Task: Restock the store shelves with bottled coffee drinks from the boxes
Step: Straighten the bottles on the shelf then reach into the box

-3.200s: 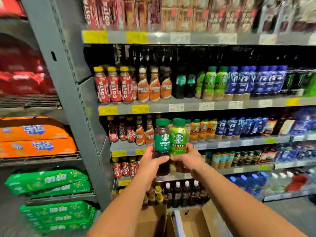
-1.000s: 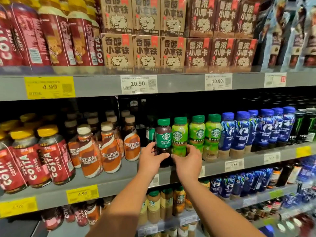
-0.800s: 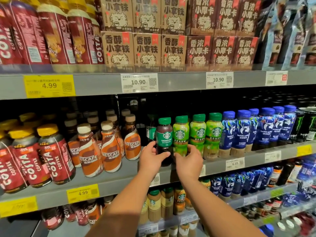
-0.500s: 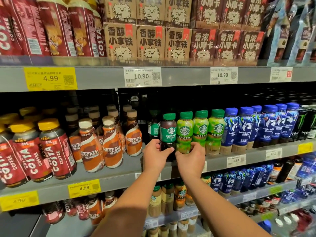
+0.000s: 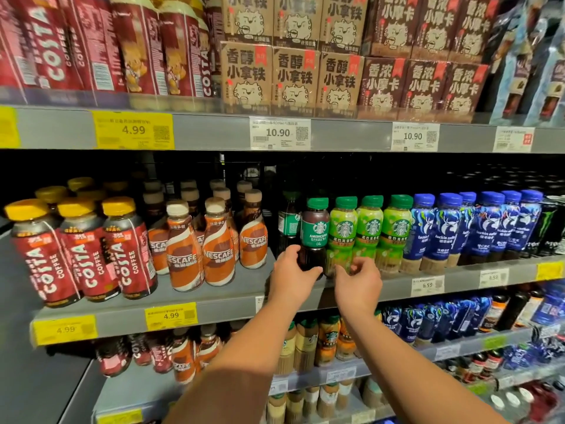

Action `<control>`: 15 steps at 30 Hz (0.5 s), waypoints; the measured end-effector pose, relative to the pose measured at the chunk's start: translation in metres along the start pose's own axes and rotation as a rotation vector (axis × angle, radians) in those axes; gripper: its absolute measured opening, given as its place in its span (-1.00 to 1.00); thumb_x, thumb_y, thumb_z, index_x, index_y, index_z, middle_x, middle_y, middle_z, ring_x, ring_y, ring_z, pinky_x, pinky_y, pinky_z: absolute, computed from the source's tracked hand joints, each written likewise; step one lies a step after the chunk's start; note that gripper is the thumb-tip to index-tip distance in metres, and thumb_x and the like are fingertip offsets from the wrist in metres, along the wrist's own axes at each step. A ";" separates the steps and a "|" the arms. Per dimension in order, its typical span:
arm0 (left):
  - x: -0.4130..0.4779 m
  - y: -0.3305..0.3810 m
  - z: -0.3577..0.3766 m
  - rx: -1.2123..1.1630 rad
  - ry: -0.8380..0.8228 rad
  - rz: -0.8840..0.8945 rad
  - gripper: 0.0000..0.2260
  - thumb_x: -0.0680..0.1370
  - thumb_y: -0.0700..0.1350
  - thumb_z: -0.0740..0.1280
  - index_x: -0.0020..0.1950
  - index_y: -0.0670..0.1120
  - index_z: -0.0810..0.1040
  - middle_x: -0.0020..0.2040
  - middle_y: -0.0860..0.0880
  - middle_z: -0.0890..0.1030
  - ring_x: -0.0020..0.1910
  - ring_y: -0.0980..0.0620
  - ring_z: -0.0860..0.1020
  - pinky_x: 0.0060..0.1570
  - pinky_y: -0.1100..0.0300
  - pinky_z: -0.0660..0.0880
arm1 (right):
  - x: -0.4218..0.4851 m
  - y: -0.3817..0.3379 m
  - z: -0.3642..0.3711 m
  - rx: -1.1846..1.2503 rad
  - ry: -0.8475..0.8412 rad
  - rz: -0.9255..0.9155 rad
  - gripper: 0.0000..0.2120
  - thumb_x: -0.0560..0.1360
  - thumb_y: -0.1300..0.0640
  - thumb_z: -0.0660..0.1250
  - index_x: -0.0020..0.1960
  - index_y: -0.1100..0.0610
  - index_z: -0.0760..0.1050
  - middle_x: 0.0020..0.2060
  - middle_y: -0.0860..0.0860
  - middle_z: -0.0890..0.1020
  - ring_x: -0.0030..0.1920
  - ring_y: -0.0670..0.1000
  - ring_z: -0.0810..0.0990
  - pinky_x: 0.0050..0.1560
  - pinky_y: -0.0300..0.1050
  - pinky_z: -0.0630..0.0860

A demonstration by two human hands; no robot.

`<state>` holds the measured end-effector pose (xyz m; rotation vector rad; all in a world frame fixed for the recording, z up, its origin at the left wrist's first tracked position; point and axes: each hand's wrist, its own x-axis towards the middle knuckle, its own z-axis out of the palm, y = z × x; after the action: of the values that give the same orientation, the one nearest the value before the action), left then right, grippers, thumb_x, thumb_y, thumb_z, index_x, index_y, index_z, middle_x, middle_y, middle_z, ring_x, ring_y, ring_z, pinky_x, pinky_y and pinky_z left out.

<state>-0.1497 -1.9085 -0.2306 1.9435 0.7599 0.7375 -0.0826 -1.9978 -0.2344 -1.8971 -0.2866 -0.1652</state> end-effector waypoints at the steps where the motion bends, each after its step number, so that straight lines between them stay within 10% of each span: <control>1: -0.004 0.000 -0.005 0.061 -0.019 0.008 -0.50 0.47 -0.06 0.43 0.38 -0.06 0.37 0.27 -0.03 0.48 0.23 -0.03 0.49 0.20 0.02 0.47 | -0.003 -0.002 -0.002 -0.029 -0.040 -0.039 -0.92 0.45 0.28 0.34 -0.08 0.21 0.46 -0.18 0.11 0.55 -0.13 0.13 0.50 -0.16 -0.12 0.35; 10: -0.042 -0.028 -0.089 0.734 -0.171 0.284 -0.75 0.51 -0.11 0.27 0.16 -0.15 0.49 0.12 -0.14 0.53 0.17 -0.15 0.46 0.09 0.00 0.45 | -0.063 -0.028 -0.012 -0.989 -0.608 -0.382 -0.74 0.48 0.07 0.28 0.12 0.17 0.48 0.09 0.16 0.58 0.11 0.19 0.56 0.01 -0.04 0.50; 15: -0.087 -0.049 -0.112 0.919 -0.253 0.319 -0.75 0.52 -0.10 0.25 0.17 -0.11 0.51 0.11 -0.12 0.55 0.15 -0.15 0.49 0.06 0.01 0.43 | -0.109 -0.025 -0.016 -1.111 -0.722 -0.347 -0.70 0.51 0.17 0.21 0.22 0.21 0.45 0.18 0.18 0.54 0.18 0.20 0.53 0.06 -0.01 0.49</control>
<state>-0.2989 -1.8954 -0.2435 2.9702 0.6927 0.3048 -0.1940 -2.0181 -0.2337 -2.9469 -1.2081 0.1939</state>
